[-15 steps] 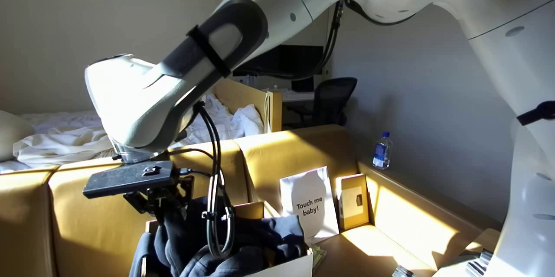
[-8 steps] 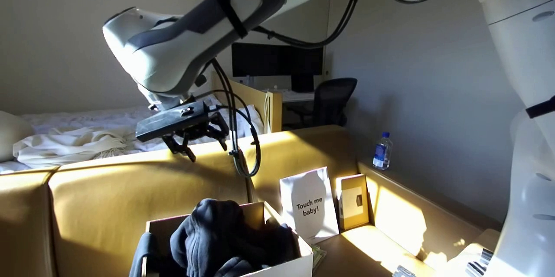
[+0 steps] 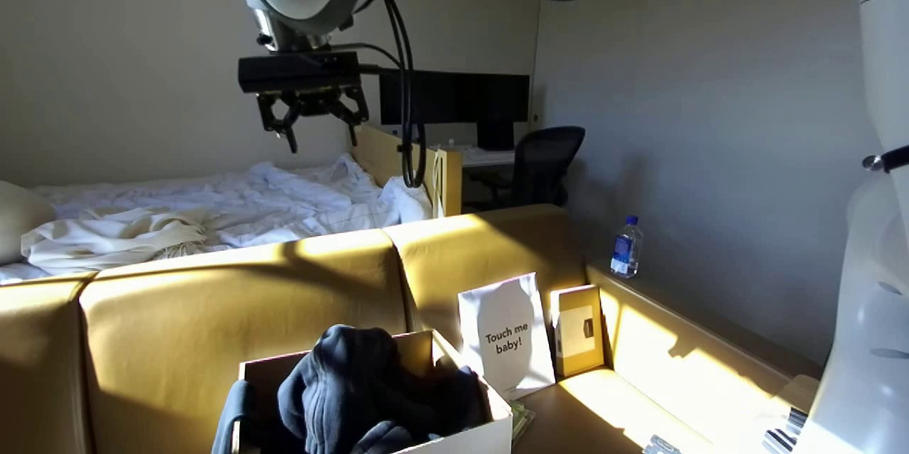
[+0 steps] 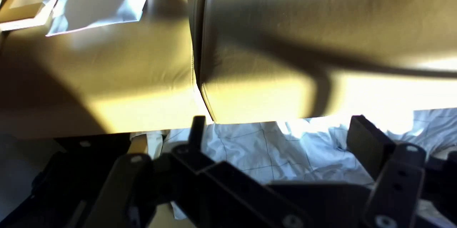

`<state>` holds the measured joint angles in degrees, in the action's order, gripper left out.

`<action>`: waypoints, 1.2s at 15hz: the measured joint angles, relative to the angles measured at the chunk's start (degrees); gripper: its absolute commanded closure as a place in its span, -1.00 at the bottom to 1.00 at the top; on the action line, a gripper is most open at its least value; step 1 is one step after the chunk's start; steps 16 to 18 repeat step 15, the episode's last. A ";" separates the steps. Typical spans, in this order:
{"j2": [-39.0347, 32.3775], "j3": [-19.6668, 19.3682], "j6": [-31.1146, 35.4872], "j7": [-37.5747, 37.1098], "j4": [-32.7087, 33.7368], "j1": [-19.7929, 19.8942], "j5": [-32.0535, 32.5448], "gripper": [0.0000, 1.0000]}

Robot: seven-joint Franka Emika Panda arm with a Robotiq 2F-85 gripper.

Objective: Put the black jersey in the box

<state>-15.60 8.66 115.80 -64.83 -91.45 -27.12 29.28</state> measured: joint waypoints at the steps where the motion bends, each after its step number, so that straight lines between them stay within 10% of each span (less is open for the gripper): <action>1: 1.70 0.27 2.32 2.26 -0.39 1.56 -2.75 -1.00; 9: 13.32 3.71 4.24 28.17 -8.80 7.62 -29.35 -1.00; 18: 14.31 4.58 -3.24 34.68 -9.95 7.67 -25.72 -1.00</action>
